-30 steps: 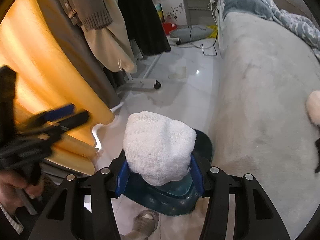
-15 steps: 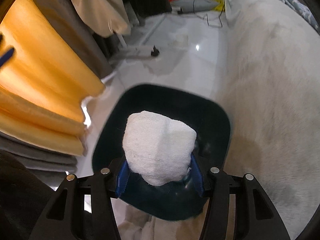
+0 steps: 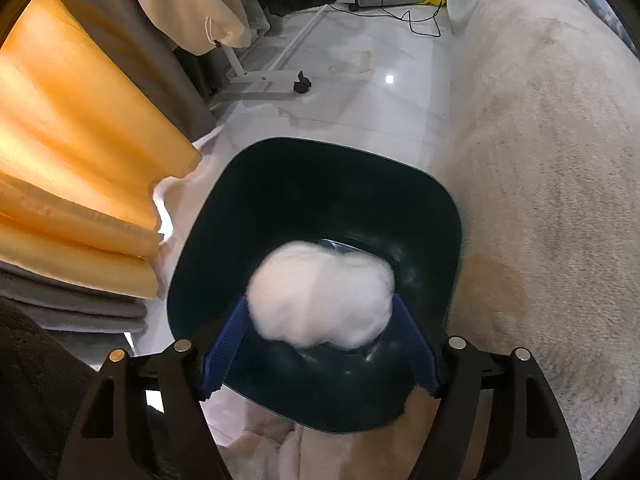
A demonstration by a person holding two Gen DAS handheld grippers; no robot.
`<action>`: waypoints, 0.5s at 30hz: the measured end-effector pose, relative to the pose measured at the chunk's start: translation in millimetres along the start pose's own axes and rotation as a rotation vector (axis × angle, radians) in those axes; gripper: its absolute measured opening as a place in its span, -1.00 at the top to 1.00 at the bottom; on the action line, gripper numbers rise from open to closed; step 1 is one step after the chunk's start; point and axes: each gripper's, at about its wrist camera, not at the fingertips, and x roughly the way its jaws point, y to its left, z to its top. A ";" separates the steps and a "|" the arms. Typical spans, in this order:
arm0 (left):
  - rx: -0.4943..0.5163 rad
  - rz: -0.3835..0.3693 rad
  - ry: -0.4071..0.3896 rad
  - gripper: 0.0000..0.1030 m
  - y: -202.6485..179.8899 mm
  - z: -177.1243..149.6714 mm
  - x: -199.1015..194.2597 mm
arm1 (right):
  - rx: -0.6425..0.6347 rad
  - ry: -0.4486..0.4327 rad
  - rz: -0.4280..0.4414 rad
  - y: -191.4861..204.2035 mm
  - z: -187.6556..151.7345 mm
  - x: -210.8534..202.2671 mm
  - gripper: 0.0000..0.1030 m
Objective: Collect trash
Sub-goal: 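Carry the tissue ball over the green bin and open the right gripper, then move both tools back over the bed toward the remaining trash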
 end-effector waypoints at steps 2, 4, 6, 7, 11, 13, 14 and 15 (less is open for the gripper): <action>-0.005 -0.004 -0.004 -0.24 -0.1 0.3 0.8 | -0.005 -0.008 -0.002 0.4 -1.2 -2.9 -0.50; -0.010 -0.002 -0.006 -0.24 -1.6 -0.4 3.5 | -0.001 -0.015 -0.004 -1.6 -3.4 -6.3 -0.51; -0.009 -0.012 -0.010 -0.24 -4.7 -0.4 5.5 | 0.003 -0.017 -0.002 -3.8 -4.4 -8.2 -0.51; -0.006 -0.020 -0.016 -0.24 -7.1 0.3 5.6 | 0.003 -0.023 -0.002 -5.0 -5.6 -12.7 -0.51; 0.007 -0.045 -0.033 -0.24 -19.5 3.2 6.3 | -0.003 -0.065 0.003 -7.7 -6.5 -31.2 -0.51; 0.013 -0.058 -0.035 -0.24 -26.3 4.6 8.4 | -0.020 -0.097 -0.003 -8.1 -8.4 -42.9 -0.51; 0.016 -0.064 -0.038 -0.25 -29.4 5.4 8.6 | -0.028 -0.116 -0.001 -8.4 -9.0 -49.2 -0.54; 0.022 -0.075 -0.046 -0.27 -35.2 7.0 8.3 | -0.035 -0.131 0.003 -8.8 -9.7 -54.4 -0.56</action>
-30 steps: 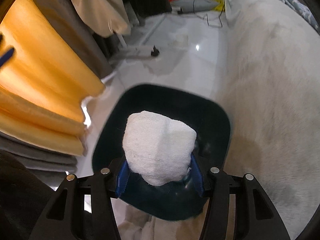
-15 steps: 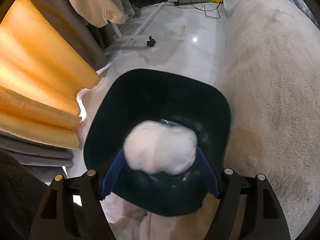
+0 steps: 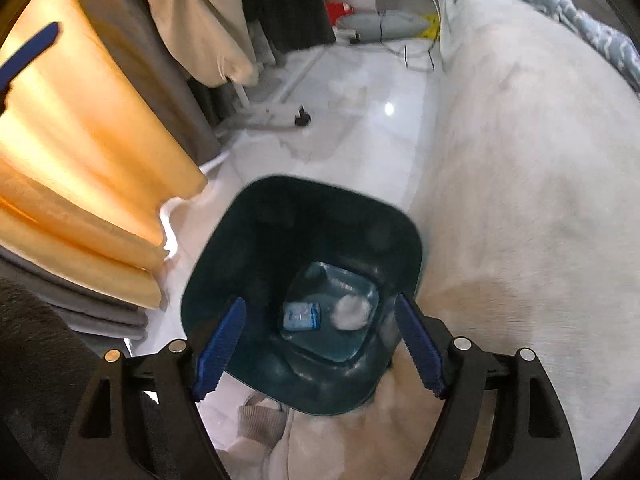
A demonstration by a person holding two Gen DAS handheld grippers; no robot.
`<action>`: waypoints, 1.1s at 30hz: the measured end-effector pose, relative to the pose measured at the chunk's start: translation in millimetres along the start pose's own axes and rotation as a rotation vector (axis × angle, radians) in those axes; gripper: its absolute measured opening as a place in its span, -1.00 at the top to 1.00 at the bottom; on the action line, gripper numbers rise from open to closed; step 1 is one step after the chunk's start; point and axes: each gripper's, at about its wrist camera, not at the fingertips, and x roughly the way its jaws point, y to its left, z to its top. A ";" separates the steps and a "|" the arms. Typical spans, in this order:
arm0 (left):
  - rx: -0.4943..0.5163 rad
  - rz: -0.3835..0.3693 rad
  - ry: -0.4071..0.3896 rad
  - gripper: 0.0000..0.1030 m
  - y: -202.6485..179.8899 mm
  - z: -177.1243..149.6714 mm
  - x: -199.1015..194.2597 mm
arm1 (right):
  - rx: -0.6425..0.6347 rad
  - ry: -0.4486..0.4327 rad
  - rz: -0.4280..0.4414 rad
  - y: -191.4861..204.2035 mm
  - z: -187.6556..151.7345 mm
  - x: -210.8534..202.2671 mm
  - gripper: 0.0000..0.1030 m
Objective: Collect trash
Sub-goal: 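Move both tools back over the bed toward the remaining trash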
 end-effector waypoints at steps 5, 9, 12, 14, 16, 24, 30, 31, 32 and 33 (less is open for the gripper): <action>0.035 -0.034 -0.029 -0.32 -21.2 3.0 -1.3 | -0.030 -0.073 -0.003 -1.4 8.4 -37.7 -0.57; 0.031 -0.072 -0.035 -0.34 -34.9 6.0 2.5 | -0.029 -0.116 -0.035 -5.7 7.2 -69.7 -0.62; 0.023 -0.093 -0.035 -0.37 -41.7 6.8 5.1 | -0.015 -0.136 -0.061 -14.6 1.6 -89.1 -0.62; 0.022 -0.099 -0.034 -0.39 -45.9 6.6 6.7 | 0.002 -0.144 -0.081 -22.7 -2.3 -100.0 -0.62; 0.016 -0.106 -0.030 -0.44 -50.1 6.4 10.3 | 0.017 -0.157 -0.102 -33.2 -5.4 -110.2 -0.62; 0.009 -0.149 -0.003 -0.52 -75.9 4.2 24.5 | 0.127 -0.216 -0.173 -80.9 -17.7 -149.1 -0.62; 0.015 -0.180 0.038 -0.61 -96.5 0.3 42.1 | 0.151 -0.259 -0.212 -108.8 -24.7 -180.2 -0.62; 0.018 -0.182 0.043 -0.62 -99.7 -0.5 44.7 | 0.161 -0.267 -0.210 -113.2 -26.5 -183.1 -0.62; 0.025 -0.184 0.048 -0.62 -103.5 -1.0 47.5 | 0.176 -0.276 -0.211 -121.4 -29.1 -187.6 -0.63; 0.039 -0.191 0.055 -0.62 -109.6 -2.2 51.0 | 0.189 -0.280 -0.211 -128.8 -31.3 -190.6 -0.63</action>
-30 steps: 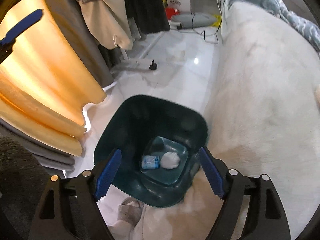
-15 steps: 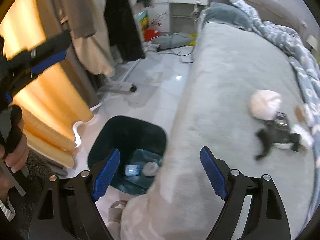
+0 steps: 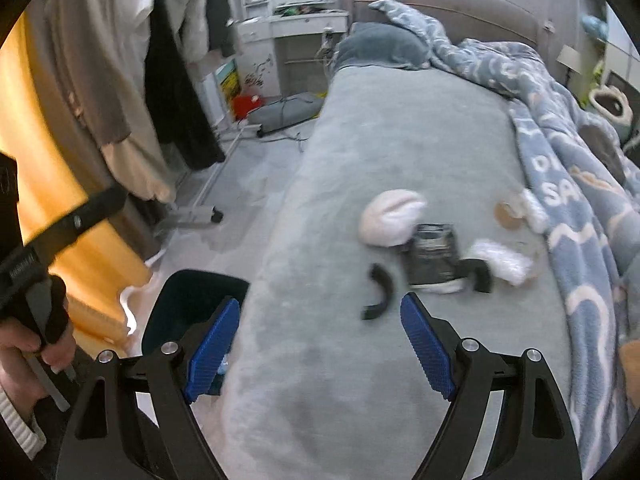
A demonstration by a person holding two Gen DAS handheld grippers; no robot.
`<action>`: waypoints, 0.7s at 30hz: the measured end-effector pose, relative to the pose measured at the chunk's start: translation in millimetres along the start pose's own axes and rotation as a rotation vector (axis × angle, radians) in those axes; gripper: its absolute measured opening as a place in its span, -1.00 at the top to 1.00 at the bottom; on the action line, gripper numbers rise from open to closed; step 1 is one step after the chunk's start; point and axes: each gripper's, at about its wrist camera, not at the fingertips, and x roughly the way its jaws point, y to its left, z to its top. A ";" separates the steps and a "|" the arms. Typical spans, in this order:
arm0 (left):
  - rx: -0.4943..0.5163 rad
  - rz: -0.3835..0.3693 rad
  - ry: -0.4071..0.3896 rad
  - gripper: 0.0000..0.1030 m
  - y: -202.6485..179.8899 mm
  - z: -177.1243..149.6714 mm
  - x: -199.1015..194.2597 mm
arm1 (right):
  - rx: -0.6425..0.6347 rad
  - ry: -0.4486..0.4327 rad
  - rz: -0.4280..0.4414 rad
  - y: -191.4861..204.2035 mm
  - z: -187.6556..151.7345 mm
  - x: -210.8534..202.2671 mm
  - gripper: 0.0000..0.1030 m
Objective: Collect trash
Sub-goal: 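Move both tools back over the bed toward the remaining trash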
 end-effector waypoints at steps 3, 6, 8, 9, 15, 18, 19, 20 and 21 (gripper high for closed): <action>0.051 -0.018 0.022 -0.64 -16.3 -1.4 13.9 | 0.056 -0.007 0.017 -26.7 -1.1 -2.7 -0.63; 0.077 -0.049 0.070 -0.66 -29.7 -7.0 30.2 | 0.129 -0.004 0.034 -57.9 -4.9 1.0 -0.63; 0.075 -0.068 0.103 -0.66 -34.9 -11.0 40.7 | 0.199 -0.003 0.045 -81.4 -11.2 6.1 -0.63; 0.072 -0.077 0.124 -0.66 -36.9 -13.4 47.6 | 0.227 -0.004 0.051 -90.9 -13.5 8.2 -0.63; 0.106 -0.094 0.208 -0.66 -50.5 -24.7 81.1 | 0.332 -0.003 0.053 -131.8 -32.7 20.9 -0.63; 0.134 -0.105 0.235 -0.66 -56.9 -29.3 94.0 | 0.400 -0.024 0.105 -151.9 -40.8 27.4 -0.63; 0.147 -0.111 0.242 -0.66 -60.4 -30.7 98.1 | 0.411 -0.033 0.114 -155.7 -42.0 29.2 -0.63; 0.161 -0.114 0.247 -0.66 -64.4 -31.9 101.0 | 0.419 -0.043 0.123 -159.3 -42.6 31.4 -0.63; 0.183 -0.120 0.251 -0.66 -69.7 -33.4 103.9 | 0.424 -0.050 0.129 -160.8 -42.8 33.3 -0.63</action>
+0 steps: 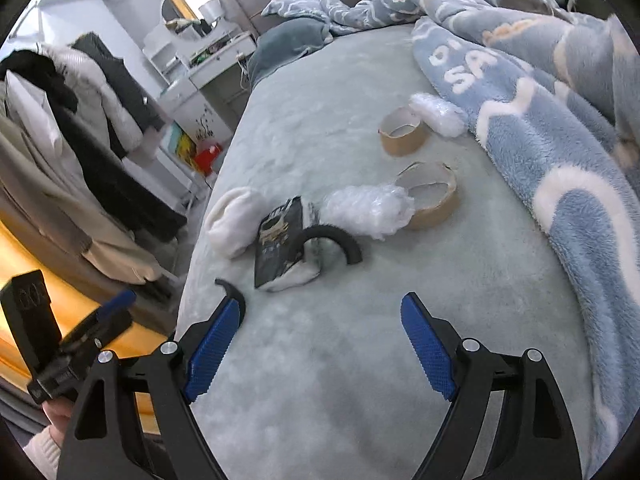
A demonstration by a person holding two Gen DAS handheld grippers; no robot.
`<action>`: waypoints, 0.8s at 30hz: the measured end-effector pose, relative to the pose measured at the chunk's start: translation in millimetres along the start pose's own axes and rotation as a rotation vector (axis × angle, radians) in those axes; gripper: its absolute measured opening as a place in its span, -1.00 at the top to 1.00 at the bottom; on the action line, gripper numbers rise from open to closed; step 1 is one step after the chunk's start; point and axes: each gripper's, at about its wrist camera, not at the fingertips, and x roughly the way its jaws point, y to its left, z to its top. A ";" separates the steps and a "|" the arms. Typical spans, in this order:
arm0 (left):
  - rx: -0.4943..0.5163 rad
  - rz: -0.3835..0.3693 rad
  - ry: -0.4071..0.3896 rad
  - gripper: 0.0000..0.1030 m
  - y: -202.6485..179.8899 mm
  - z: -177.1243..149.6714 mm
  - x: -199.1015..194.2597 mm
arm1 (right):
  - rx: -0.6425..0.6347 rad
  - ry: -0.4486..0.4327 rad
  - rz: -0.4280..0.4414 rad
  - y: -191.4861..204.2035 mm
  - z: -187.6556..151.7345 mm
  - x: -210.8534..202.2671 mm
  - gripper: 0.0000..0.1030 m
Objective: Collect trash
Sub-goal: 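Move both tools back over the bed toward the remaining trash, then grasp the black packet with the right gripper while the left gripper grasps the black curved piece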
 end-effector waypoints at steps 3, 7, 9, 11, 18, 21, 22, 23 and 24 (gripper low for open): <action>0.077 -0.020 0.013 -0.66 -15.9 -0.9 10.9 | 0.003 -0.019 0.027 -2.2 -0.3 5.6 -0.63; 0.154 -0.057 0.043 -0.68 -30.7 -5.0 26.7 | 0.016 -0.039 0.069 -8.1 4.4 11.9 -0.63; 0.180 -0.065 0.060 -0.69 -34.3 -6.8 35.2 | 0.023 -0.045 0.082 -10.0 7.3 17.1 -0.63; 0.207 -0.064 0.075 -0.69 -37.6 -8.5 43.4 | 0.029 -0.042 0.085 -11.8 9.3 24.3 -0.63; 0.244 -0.075 0.110 -0.69 -39.8 -11.2 65.5 | 0.034 -0.054 0.095 -10.7 15.7 35.4 -0.48; 0.233 -0.082 0.106 -0.69 -40.0 -9.3 68.9 | 0.020 -0.059 0.096 -6.5 18.7 39.3 -0.36; 0.230 -0.082 0.105 -0.69 -40.4 -8.2 70.3 | 0.012 -0.061 0.094 -4.6 19.3 40.2 -0.33; 0.228 -0.083 0.103 -0.69 -40.1 -7.9 70.8 | 0.001 -0.059 0.083 -2.4 19.8 41.7 -0.30; 0.223 -0.085 0.102 -0.69 -39.4 -7.1 72.3 | -0.007 -0.059 0.076 -1.5 19.9 42.3 -0.27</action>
